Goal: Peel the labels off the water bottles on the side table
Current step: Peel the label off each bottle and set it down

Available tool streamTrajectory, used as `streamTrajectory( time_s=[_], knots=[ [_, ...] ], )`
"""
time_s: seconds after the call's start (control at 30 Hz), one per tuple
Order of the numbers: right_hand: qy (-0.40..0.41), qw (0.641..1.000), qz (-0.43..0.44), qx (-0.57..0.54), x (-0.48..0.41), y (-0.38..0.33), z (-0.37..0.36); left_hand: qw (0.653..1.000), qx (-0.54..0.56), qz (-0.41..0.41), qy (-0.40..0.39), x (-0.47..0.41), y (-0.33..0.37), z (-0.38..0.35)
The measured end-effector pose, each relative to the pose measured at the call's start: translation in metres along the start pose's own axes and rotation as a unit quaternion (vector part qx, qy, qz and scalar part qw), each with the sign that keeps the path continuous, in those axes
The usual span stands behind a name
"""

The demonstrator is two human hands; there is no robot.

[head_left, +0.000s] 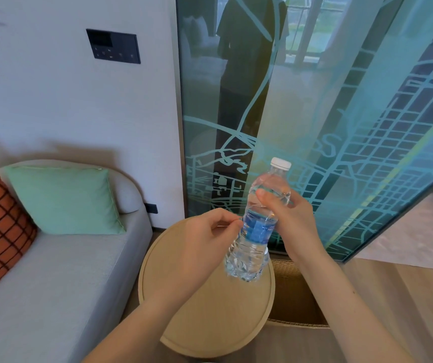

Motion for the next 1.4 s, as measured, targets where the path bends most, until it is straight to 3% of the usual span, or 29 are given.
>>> streamTrajectory(
  time_s=[0.33, 0.97, 1.4],
  knots=[
    [-0.009, 0.998, 0.017, 0.063, -0.007, -0.005, 0.009, 0.995, 0.095, 0.032, -0.022, -0.006, -0.009, 0.013],
    [-0.025, 0.999, 0.018, 0.039, -0.001, -0.006, 0.011, 0.982, 0.165, 0.081, -0.040, -0.014, -0.027, 0.019],
    [-0.037, 0.998, 0.008, 0.043, 0.002, -0.002, 0.009, 0.992, 0.113, 0.058, 0.004, -0.020, -0.040, 0.025]
  ],
)
Point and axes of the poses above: each hand's wrist, its own x-axis away from the middle knuckle, its own z-axis out of the back of the hand, y = z × x, the point moved 6 cm from there along -x, towards the middle knuckle, and after that the axes turned 10 degrees about x, right-handed, at the moved point
